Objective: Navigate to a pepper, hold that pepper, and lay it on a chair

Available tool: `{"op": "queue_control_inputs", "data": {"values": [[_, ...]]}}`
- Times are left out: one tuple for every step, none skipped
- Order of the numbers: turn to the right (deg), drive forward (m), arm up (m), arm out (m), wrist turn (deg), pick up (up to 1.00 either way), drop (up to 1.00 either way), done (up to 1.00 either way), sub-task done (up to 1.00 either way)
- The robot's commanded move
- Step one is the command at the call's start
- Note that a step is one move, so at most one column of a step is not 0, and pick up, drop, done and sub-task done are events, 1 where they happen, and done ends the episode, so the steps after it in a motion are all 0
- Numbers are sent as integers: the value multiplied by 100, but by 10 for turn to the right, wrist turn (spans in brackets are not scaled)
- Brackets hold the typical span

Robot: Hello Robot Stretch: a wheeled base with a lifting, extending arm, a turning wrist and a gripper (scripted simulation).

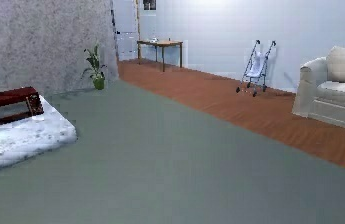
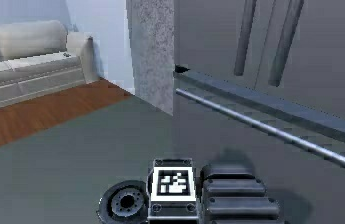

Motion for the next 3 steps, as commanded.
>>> {"op": "queue_control_inputs", "data": {"values": [[0, 30, 0, 0, 0, 0, 0, 0, 0], [-180, 0, 0, 0, 0, 0, 0, 0, 0], [0, 100, 0, 0, 0, 0, 0, 0, 0]]}}
